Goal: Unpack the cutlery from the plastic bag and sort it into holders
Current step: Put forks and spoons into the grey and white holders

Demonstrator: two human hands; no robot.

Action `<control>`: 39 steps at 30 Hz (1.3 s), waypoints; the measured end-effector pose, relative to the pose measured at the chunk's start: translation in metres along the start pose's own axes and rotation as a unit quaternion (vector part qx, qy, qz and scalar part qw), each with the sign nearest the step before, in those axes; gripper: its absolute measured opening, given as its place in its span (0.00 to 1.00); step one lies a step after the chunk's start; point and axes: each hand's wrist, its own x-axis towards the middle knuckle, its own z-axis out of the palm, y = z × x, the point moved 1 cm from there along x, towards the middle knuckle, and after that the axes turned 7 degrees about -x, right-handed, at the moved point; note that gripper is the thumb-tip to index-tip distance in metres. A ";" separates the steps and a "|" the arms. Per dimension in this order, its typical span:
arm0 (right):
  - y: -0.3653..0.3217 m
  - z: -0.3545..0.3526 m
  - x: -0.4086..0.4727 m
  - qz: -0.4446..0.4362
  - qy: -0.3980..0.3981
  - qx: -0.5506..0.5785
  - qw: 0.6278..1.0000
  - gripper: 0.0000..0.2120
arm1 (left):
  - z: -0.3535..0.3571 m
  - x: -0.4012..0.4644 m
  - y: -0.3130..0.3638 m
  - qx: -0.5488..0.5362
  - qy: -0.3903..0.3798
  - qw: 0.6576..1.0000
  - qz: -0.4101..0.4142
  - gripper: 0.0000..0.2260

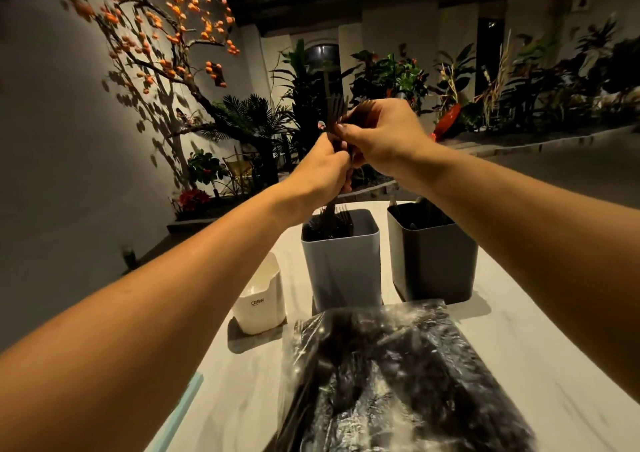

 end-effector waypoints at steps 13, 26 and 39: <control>0.019 0.000 0.005 -0.011 -0.052 -0.011 0.999 0.04 | -0.006 0.003 -0.030 0.041 -0.018 0.999 -0.007 0.07; 0.060 0.013 0.012 0.022 -0.048 -0.179 0.982 0.05 | -0.013 0.025 -0.065 0.194 0.048 0.980 -0.001 0.09; 0.065 0.007 -0.002 0.034 -0.067 -0.263 0.962 0.09 | -0.022 0.004 -0.053 0.248 0.038 0.968 -0.021 0.24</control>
